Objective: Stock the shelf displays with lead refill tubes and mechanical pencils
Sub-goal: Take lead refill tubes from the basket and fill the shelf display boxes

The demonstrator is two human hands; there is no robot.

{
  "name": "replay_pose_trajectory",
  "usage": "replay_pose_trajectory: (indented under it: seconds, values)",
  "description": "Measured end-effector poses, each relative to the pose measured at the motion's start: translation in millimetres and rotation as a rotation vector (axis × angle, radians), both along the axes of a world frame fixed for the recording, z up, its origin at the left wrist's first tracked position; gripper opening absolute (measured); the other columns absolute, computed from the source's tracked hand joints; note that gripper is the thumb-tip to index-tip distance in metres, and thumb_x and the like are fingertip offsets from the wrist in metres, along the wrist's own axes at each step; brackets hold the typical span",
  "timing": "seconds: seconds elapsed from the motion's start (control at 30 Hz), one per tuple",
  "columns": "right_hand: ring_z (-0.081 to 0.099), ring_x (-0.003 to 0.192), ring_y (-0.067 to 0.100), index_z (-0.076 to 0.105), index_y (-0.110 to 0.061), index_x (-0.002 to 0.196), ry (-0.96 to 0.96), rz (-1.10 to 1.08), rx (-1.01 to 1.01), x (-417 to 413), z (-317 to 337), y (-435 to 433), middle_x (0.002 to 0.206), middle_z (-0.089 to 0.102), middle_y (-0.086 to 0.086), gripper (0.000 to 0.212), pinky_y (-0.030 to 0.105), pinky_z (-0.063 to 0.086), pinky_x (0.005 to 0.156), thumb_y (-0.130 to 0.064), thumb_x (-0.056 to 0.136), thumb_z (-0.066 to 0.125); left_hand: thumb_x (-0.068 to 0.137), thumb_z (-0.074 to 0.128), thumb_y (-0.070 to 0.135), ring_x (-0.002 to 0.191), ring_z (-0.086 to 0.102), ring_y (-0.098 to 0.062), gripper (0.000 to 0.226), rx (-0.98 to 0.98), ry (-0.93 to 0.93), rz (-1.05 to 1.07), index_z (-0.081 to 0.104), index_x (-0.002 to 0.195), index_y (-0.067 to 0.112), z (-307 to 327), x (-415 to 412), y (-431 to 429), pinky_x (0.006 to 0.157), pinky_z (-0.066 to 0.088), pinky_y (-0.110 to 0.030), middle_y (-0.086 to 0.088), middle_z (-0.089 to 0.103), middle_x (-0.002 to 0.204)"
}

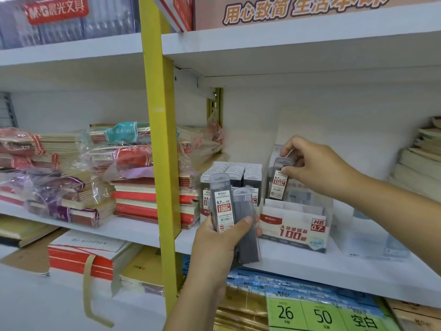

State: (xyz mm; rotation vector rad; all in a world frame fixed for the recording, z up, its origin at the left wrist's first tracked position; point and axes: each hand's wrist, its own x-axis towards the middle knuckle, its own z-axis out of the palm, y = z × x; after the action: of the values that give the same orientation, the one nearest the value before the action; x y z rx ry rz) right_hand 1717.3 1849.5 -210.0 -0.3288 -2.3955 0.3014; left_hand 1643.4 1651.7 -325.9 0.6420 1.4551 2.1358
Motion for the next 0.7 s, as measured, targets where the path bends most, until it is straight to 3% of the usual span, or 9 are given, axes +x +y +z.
replay_pose_trajectory:
  seconds: [0.2,0.33,0.4,0.5,0.57,0.63,0.7]
  values:
    - [0.050,0.073,0.002,0.065,-0.032,0.097,-0.122,-0.053,0.121,-9,-4,0,0.084,0.048,-0.014,0.012,0.019,0.037,0.061,-0.026,0.088,0.068,0.082,0.080,0.029,0.095,0.075,-0.022,0.030,-0.037,0.001,0.007,0.072,0.111,0.027,-4,-1,0,0.059,0.057,-0.029,-0.001,0.079,0.098]
    - [0.050,0.078,0.006,0.064,-0.027,0.120,-0.188,-0.134,0.149,-6,-3,-7,0.098,0.049,-0.007,0.028,0.021,0.038,0.072,-0.030,0.093,0.062,0.083,0.079,0.026,0.086,0.077,-0.019,0.028,-0.036,-0.008,-0.014,0.071,0.110,0.024,0,3,-3,0.052,0.054,-0.025,-0.004,0.079,0.093]
    - [0.050,0.082,0.005,0.061,-0.027,0.125,-0.116,-0.112,0.145,4,-7,-18,0.106,0.054,-0.007,0.032,0.020,0.037,0.076,-0.032,0.094,0.059,0.084,0.078,0.026,0.084,0.077,-0.017,0.027,-0.038,0.008,-0.026,0.071,0.110,0.024,2,7,-7,0.050,0.053,-0.022,-0.004,0.079,0.092]
    - [0.058,0.081,-0.004,0.066,-0.039,0.103,0.002,0.092,-0.101,25,-16,-48,0.092,0.066,-0.021,0.015,0.009,0.039,0.066,-0.040,0.091,0.057,0.084,0.078,0.025,0.084,0.077,-0.018,0.027,-0.034,0.027,-0.057,0.071,0.109,0.023,6,13,-11,0.050,0.053,-0.022,-0.004,0.079,0.092]
    - [0.062,0.076,-0.004,0.066,-0.042,0.103,-0.048,0.222,-0.313,34,-24,-66,0.088,0.068,-0.019,0.017,0.012,0.045,0.062,-0.043,0.087,0.060,0.083,0.078,0.026,0.083,0.077,-0.018,0.028,-0.039,0.047,-0.094,0.071,0.110,0.022,9,17,-14,0.052,0.054,-0.022,-0.005,0.079,0.093]
    - [0.067,0.070,0.007,0.067,-0.036,0.108,-0.060,0.298,-0.469,40,-33,-77,0.086,0.070,-0.010,0.020,0.020,0.053,0.061,-0.032,0.088,0.066,0.084,0.078,0.029,0.084,0.077,-0.017,0.029,-0.057,0.085,-0.135,0.070,0.111,0.023,10,22,-17,0.054,0.055,-0.023,-0.004,0.079,0.094]
    - [0.064,0.056,0.014,0.068,-0.027,0.106,-0.022,0.362,-0.628,44,-38,-80,0.072,0.070,-0.007,0.019,0.021,0.052,0.053,-0.017,0.090,0.065,0.080,0.078,0.038,0.088,0.077,-0.019,0.035,-0.067,0.110,-0.173,0.070,0.111,0.025,10,26,-20,0.059,0.055,-0.026,-0.004,0.079,0.097]
